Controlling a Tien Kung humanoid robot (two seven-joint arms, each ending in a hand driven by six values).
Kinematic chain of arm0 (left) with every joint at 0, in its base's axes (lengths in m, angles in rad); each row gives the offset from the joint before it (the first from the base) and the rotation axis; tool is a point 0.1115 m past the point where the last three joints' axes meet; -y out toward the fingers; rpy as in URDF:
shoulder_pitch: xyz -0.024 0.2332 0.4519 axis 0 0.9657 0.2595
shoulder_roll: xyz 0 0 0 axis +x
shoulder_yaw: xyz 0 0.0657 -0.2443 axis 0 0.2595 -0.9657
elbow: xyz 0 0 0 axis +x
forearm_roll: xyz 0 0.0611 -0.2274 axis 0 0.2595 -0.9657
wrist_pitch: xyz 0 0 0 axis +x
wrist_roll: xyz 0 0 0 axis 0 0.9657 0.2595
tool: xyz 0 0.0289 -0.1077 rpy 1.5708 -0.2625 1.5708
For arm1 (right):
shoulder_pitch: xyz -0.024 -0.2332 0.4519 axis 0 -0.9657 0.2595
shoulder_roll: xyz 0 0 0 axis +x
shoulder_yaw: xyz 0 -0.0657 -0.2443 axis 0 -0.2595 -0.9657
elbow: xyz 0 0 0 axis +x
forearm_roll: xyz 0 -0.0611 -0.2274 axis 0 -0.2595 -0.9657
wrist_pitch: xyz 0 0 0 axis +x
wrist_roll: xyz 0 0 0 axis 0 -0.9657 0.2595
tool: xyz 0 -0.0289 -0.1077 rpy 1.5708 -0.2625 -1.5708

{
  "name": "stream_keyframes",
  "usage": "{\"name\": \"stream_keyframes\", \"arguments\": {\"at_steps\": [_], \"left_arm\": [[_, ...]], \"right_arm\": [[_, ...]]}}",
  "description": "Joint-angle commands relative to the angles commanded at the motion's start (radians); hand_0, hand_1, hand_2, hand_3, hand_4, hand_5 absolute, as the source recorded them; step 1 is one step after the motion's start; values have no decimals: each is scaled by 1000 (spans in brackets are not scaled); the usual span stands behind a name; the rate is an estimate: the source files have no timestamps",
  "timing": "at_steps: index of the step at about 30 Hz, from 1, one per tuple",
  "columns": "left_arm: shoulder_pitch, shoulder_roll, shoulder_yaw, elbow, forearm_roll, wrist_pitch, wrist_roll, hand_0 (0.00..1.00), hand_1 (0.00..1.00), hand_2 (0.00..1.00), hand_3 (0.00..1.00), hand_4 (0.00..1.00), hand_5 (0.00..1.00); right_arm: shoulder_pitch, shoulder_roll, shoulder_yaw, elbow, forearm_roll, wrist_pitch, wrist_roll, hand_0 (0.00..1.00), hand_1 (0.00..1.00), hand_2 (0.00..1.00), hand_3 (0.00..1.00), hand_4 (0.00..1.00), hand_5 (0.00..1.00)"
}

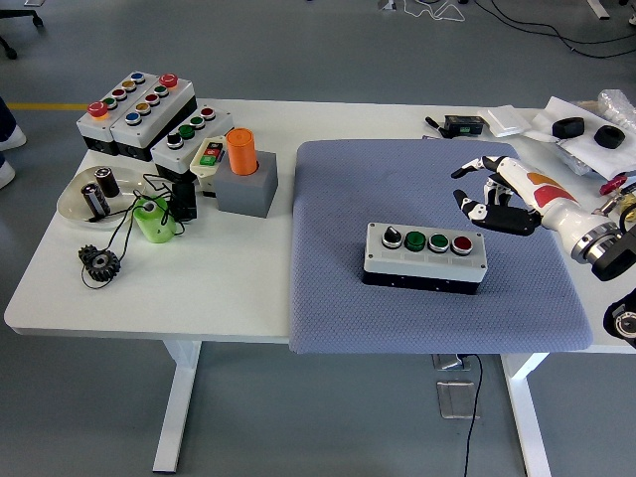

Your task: Pick up the button,place it on the desk,press the button,press the button

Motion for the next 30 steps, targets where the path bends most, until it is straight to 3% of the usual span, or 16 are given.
{"name": "stream_keyframes", "arguments": {"at_steps": [4, 5, 10, 17, 30], "left_arm": [[0, 0, -2, 0, 2, 0, 1, 650, 697, 695, 502, 318, 998], [-1, -1, -4, 0, 4, 0, 1, 650, 698, 696, 502, 318, 998], [0, -2, -9, 0, 10, 0, 4, 650, 698, 696, 502, 318, 998], [0, -3, -10, 0, 12, 0, 5, 649, 699, 696, 502, 317, 998], [4, -3, -8, 0, 13, -1, 5, 651, 701, 697, 503, 317, 998]], "right_arm": [[-16, -1, 8, -1, 169, -47, 89, 758, 710, 827, 856, 596, 535], [-18, -1, 9, 0, 208, -51, 107, 835, 757, 863, 872, 604, 505], [-37, 2, 35, 3, 422, -14, 181, 835, 757, 863, 872, 604, 505], [-51, -3, 57, -2, 709, -39, 214, 862, 776, 856, 856, 599, 542], [-62, -2, 71, -10, 1255, -67, 247, 863, 774, 839, 839, 618, 518]]}}
